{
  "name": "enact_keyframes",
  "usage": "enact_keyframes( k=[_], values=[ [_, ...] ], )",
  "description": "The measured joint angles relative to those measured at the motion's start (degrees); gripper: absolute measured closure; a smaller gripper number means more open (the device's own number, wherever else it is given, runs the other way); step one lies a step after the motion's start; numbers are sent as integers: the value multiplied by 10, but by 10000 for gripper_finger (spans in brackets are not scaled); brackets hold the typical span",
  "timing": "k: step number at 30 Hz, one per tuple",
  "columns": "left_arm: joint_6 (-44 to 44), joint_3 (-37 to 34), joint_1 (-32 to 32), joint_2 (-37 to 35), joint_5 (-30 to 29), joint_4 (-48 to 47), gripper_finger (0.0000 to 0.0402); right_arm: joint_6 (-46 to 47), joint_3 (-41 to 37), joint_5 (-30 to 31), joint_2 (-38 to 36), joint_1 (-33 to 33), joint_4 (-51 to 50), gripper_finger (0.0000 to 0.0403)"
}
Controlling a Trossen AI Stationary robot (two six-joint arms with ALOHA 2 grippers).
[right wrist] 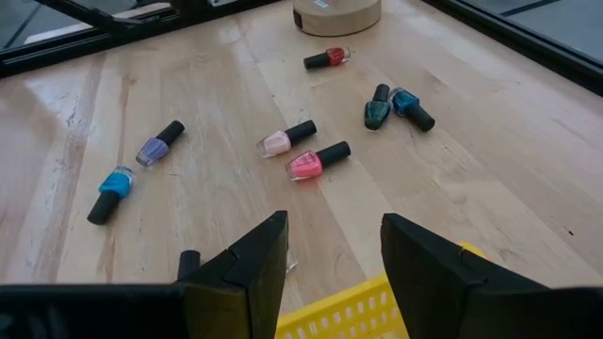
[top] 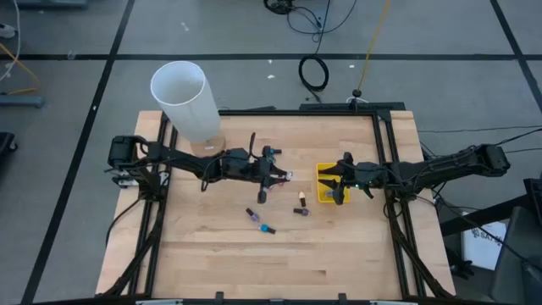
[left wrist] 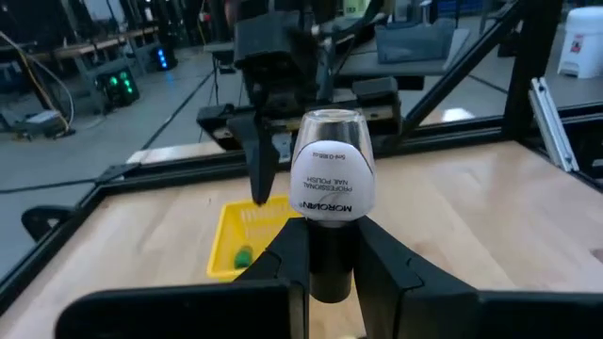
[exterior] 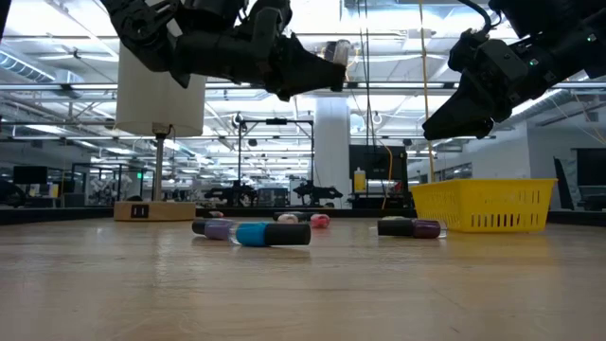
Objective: Pick & Place Nail Polish
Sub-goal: Put the white nail polish into the yellow bin
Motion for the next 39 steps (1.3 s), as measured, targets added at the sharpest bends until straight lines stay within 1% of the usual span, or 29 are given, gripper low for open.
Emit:
enact_keyframes(
  k=[5,23,28,31,36,39],
  values=[
    [-1,0,6,1,20,11,362,1,0,0,0,0,0,243],
    [-3,0,8,1,19,29,362,1,0,0,0,0,0,243],
    [12,0,14,6,6,36,362,-16,0,21,0,0,3,243],
    [6,0,24,26,4,65,362,-37,0,43,0,0,27,243],
    [-12,0,38,71,34,151,362,-97,0,41,0,0,106,243],
    [-28,5,45,95,55,175,362,-122,0,41,0,0,154,243]
  ],
)
